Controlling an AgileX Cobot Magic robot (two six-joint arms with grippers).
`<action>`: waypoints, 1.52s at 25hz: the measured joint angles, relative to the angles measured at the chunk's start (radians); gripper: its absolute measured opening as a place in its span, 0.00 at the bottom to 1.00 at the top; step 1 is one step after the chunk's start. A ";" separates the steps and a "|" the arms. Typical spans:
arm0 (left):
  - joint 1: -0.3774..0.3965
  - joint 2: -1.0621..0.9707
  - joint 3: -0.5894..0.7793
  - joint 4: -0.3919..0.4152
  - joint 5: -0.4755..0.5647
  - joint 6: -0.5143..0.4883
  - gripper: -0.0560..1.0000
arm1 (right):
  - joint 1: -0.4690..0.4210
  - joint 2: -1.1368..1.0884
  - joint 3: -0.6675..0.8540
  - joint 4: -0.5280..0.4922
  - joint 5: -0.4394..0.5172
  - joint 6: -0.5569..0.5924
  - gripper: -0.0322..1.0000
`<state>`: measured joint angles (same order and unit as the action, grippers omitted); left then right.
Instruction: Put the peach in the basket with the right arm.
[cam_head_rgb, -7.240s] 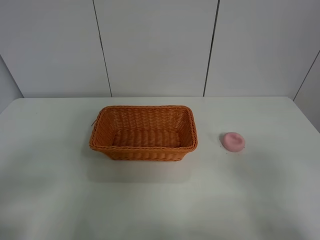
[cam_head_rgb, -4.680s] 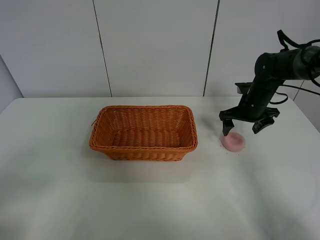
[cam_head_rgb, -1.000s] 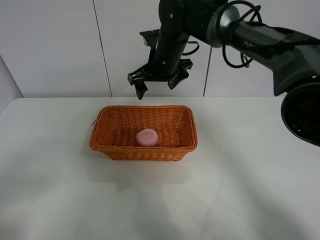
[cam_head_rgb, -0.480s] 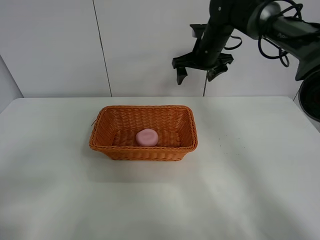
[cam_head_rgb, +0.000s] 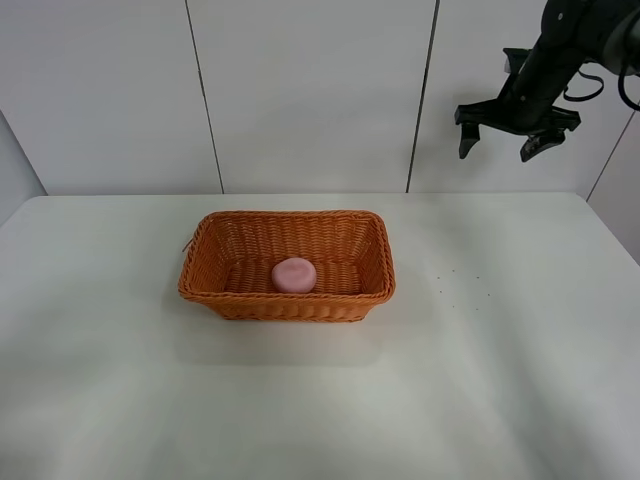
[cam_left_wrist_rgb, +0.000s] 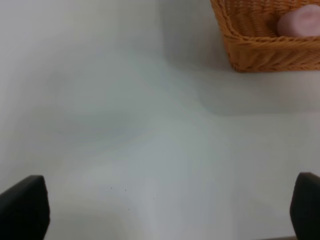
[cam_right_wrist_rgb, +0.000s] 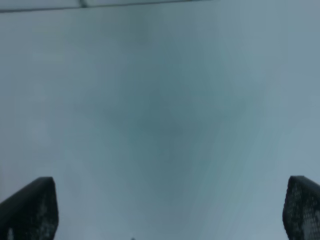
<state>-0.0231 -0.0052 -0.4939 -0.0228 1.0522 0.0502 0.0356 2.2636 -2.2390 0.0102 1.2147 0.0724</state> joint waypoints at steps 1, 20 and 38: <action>0.000 0.000 0.000 0.000 0.000 0.000 0.99 | -0.007 0.000 0.000 0.000 0.000 0.000 0.70; 0.000 0.000 0.000 0.000 0.000 0.000 0.99 | -0.006 -0.600 0.626 0.022 -0.002 -0.018 0.70; 0.000 0.000 0.000 0.000 0.000 0.000 0.99 | -0.006 -1.735 1.640 0.007 -0.135 -0.030 0.70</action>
<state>-0.0231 -0.0052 -0.4939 -0.0228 1.0522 0.0502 0.0298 0.5291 -0.5986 0.0169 1.0793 0.0425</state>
